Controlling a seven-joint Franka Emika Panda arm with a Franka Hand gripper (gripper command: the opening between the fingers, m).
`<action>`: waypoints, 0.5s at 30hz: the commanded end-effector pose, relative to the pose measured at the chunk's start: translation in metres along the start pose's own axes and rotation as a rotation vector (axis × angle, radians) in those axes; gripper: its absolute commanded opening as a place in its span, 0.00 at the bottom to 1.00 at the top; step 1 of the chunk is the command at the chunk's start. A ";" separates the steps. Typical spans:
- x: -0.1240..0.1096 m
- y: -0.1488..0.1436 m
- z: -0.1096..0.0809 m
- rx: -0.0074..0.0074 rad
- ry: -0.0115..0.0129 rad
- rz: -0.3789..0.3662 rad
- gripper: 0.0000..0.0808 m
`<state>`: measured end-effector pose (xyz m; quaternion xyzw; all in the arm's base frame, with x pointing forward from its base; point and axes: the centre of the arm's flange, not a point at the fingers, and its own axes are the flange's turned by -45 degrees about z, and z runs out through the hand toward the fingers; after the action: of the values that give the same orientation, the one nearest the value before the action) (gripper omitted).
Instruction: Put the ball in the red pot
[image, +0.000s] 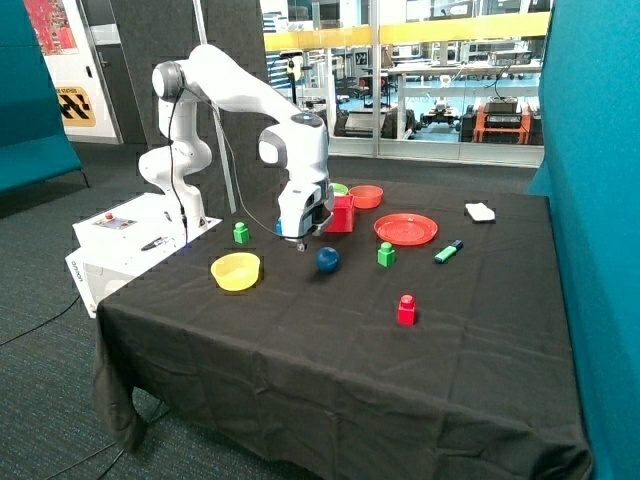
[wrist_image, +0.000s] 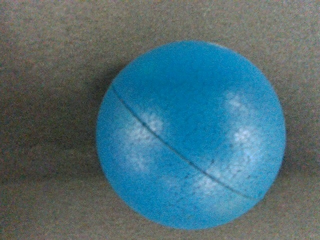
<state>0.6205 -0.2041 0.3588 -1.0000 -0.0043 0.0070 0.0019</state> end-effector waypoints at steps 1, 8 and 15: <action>-0.008 -0.007 0.010 -0.0039 0.0139 -0.005 0.95; -0.008 -0.011 0.015 -0.0038 0.0139 0.000 0.94; -0.004 -0.014 0.019 -0.0038 0.0139 -0.002 0.93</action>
<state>0.6157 -0.1960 0.3456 -1.0000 -0.0055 0.0031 0.0021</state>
